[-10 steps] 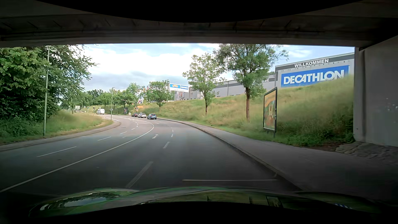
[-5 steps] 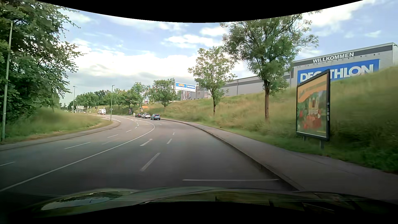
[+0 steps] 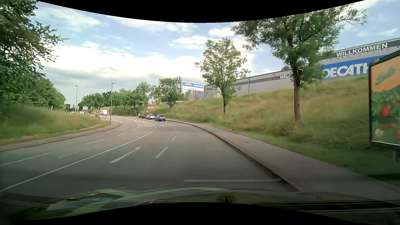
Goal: Follow the waypoints while adhering to traffic rules and regulations
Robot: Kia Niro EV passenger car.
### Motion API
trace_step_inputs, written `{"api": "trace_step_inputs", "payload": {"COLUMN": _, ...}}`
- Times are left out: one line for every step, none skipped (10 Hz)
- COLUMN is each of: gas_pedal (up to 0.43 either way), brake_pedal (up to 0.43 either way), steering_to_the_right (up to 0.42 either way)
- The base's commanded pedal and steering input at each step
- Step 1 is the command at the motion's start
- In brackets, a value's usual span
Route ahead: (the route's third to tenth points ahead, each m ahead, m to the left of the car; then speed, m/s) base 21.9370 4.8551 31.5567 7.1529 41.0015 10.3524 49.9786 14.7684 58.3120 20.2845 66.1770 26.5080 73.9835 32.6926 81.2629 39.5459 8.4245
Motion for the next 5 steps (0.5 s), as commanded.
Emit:
{"api": "trace_step_inputs", "payload": {"gas_pedal": 0.087, "brake_pedal": 0.000, "steering_to_the_right": -0.043}}
{"api": "trace_step_inputs", "payload": {"gas_pedal": 0.087, "brake_pedal": 0.000, "steering_to_the_right": -0.043}}
{"api": "trace_step_inputs", "payload": {"gas_pedal": 0.087, "brake_pedal": 0.000, "steering_to_the_right": -0.042}}
{"api": "trace_step_inputs", "payload": {"gas_pedal": 0.087, "brake_pedal": 0.000, "steering_to_the_right": -0.041}}
{"api": "trace_step_inputs", "payload": {"gas_pedal": 0.087, "brake_pedal": 0.000, "steering_to_the_right": -0.038}}
